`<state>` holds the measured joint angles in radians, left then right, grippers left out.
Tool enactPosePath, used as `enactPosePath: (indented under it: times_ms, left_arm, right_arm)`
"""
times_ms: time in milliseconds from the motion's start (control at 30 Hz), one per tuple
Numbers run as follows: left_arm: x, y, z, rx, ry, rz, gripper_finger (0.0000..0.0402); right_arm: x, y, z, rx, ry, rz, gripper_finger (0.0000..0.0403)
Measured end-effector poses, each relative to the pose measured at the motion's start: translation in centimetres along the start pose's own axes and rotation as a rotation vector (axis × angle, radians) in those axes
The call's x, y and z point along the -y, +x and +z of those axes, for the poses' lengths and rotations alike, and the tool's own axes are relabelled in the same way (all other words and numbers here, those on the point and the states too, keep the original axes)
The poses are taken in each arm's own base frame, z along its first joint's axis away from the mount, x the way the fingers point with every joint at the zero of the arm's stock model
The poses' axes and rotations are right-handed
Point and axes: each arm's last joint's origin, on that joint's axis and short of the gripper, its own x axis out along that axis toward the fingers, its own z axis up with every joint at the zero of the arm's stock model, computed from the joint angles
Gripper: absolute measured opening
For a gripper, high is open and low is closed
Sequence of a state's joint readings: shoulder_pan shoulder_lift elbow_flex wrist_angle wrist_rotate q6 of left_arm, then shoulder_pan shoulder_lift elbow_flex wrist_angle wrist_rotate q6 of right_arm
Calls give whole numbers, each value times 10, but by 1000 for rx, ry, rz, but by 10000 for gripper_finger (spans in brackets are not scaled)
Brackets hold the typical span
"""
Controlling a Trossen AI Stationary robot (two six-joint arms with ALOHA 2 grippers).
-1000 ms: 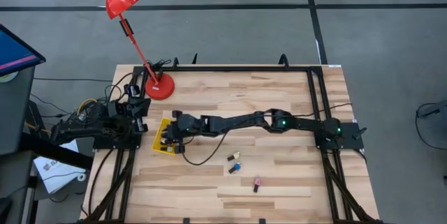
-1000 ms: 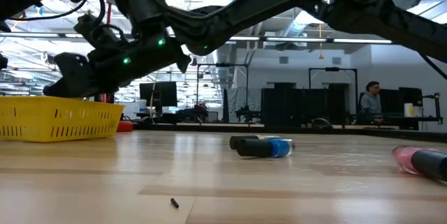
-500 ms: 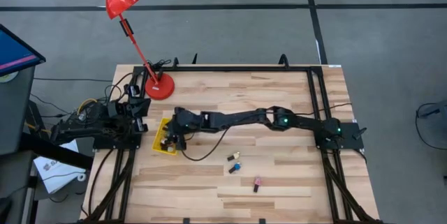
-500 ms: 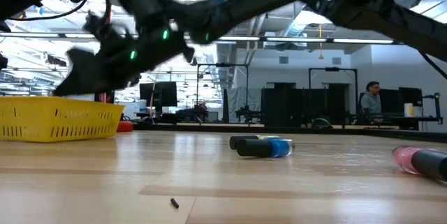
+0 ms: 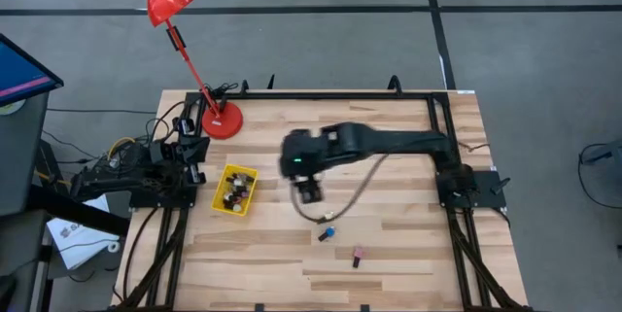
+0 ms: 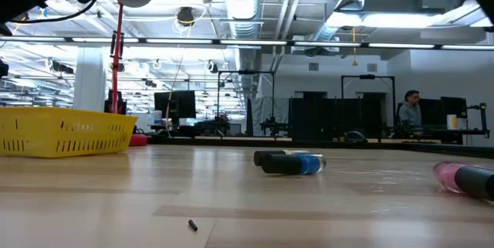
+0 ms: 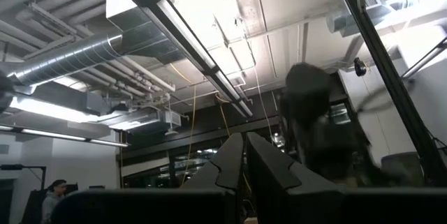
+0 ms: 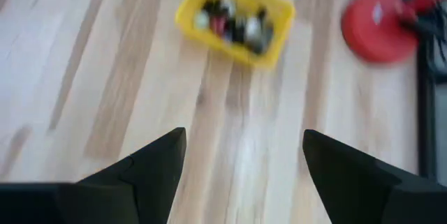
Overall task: Pick & Place Nail Polish
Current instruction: Put the pink nail polish bottle into the yellow basket
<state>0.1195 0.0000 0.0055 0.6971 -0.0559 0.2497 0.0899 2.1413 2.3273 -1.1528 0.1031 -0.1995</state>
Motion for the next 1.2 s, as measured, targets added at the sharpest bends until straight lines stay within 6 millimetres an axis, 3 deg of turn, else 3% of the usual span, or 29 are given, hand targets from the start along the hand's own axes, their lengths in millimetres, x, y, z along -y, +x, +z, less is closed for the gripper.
enactPosePath:
  times_ms: [133,267,367,600,800,933,1200]
  left_arm:
    - [0,0,0,-1,0,0,14]
    - [0,0,0,-1,0,0,14]
    - [0,0,0,0,0,0,14]
    - [0,0,0,-1,0,0,14]
    - [0,0,0,-1,0,0,14]
    - [0,0,0,0,0,0,14]
    - [0,0,0,1,0,0,14]
  right_arm:
    - [-13,-44,-23,-133,68,-21,281]
    - [-36,-74,-56,-170,134,-65,281]
    - [-59,-82,-91,-127,198,-91,281]
    - [-115,-48,-174,159,336,17,281]
    - [-160,-13,-220,311,260,148,281]
    - [-180,4,-235,319,201,189,281]
    - [-211,48,-243,275,64,227,281]
